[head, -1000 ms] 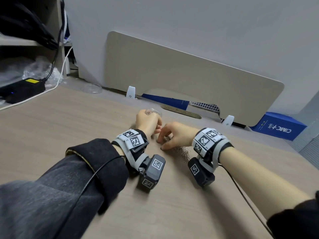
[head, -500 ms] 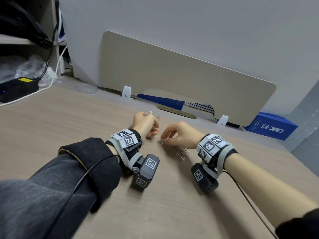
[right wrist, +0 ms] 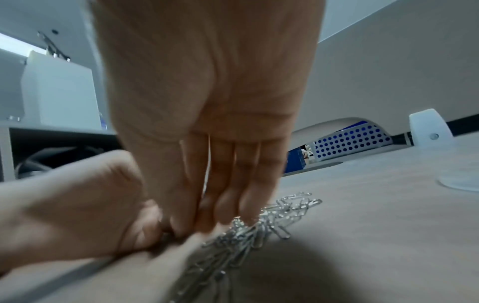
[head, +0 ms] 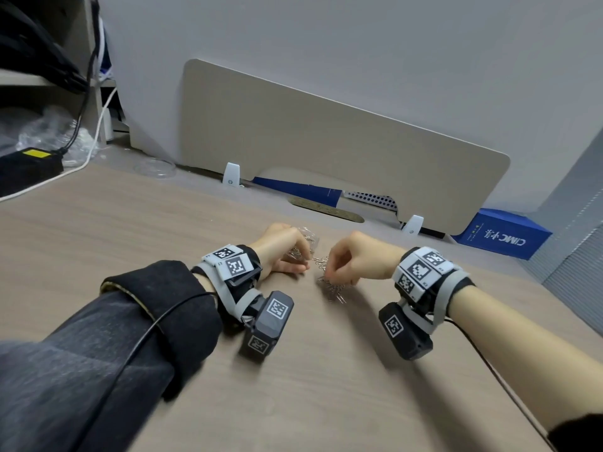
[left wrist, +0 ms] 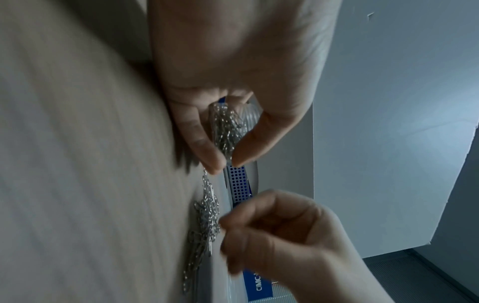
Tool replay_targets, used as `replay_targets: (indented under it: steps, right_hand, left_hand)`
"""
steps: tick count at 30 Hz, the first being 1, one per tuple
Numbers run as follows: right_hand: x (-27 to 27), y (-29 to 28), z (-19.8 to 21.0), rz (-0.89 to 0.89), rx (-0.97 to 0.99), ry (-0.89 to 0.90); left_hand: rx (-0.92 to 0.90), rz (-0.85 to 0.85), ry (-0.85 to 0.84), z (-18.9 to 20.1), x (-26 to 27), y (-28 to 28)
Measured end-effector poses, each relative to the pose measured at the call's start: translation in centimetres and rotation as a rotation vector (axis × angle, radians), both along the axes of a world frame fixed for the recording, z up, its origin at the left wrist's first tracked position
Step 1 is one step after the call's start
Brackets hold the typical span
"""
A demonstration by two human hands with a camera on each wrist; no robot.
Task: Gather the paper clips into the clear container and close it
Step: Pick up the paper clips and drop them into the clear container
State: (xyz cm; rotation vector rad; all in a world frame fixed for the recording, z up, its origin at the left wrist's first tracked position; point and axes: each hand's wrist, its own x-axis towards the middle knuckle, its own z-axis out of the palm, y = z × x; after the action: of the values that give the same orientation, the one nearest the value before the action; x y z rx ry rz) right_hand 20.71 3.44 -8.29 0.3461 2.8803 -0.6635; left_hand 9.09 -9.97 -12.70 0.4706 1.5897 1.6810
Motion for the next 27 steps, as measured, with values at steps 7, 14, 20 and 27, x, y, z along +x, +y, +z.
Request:
replay_targets:
  steps: [7,14,20,27]
  right_hand:
    - [0.5,-1.6,-1.2,0.007,-0.238,-0.296]
    - [-1.1,0.6,-1.5,-0.274,-0.155,-0.049]
    - [-0.8,2.9,-1.4,-0.591,0.042,0.058]
    - [-1.6,2.2,-2.0,-0.403,0.208,-0.052]
  left_hand:
    - [-0.005,-0.016,0.012,0.1,0.1,-0.2]
    - [-0.004,-0.022,0.011,0.0,-0.1,-0.1]
    - [-0.005,-0.036,0.006,-0.2,-0.2,0.1]
    - [0.001,-0.025,0.014,-0.3,-0.2,0.1]
